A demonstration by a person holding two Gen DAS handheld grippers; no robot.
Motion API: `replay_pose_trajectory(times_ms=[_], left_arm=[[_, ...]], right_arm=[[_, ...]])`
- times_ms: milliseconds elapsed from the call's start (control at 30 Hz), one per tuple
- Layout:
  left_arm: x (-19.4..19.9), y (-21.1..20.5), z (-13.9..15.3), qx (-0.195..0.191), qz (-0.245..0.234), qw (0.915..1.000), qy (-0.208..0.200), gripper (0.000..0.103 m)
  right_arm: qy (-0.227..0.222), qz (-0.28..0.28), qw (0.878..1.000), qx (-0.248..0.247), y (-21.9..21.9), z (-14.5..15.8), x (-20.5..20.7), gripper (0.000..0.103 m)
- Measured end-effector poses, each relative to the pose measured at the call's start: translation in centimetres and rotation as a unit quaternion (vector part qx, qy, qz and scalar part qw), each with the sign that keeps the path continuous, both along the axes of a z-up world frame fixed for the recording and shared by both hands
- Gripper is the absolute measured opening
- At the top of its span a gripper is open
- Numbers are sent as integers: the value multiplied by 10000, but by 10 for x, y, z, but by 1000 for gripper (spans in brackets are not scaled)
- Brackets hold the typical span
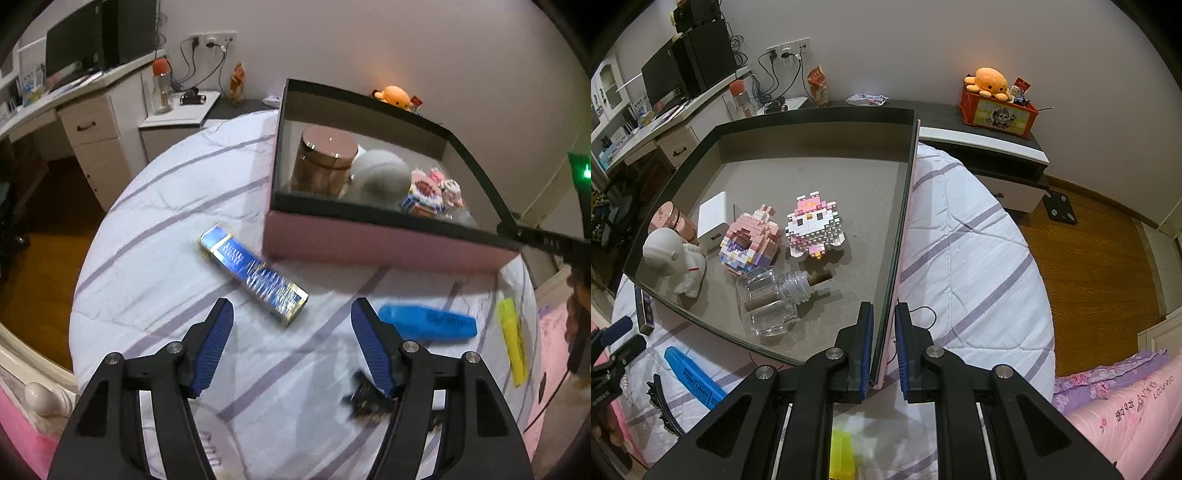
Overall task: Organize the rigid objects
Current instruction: 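Close the left gripper on the end of the lighter box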
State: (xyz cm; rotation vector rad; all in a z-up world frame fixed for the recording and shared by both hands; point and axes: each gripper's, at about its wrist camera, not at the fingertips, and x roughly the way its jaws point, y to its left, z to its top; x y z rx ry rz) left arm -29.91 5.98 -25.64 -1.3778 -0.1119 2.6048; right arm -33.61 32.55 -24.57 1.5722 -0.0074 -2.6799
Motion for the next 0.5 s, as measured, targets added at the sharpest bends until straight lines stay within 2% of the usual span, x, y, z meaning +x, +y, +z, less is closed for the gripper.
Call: replay_pose_trajectory(times_ms=[67,133,200,233,300,400,500], left_arm=[[-9,5,-3,-247,162,9996,22,67],[-21,5,-13,-317,263,9989,-230,64],[-25,4,-17,-423,341,9983,-196,50],[-25,3,-17,-433,350,9983,-175,47],[-23,-2,-16,-313,341,9988,-149,31],[-18,-12,-16,-236,254,9992,-183,24],[-7,-22,-15,-269,261,9990,-223,21]], right_arm=[[-1,0,10000,-12,1,0,0,12],[-1,1,10000,-7,0,0,0,12],[-4,1,10000,-5,1,0,0,12],[-6,2,10000,-1,1,0,0,12],[-11,11,10000,7,1,0,0,12],[-25,23,10000,18,1,0,0,12],[-34,27,10000,24,1,0,-1,12]])
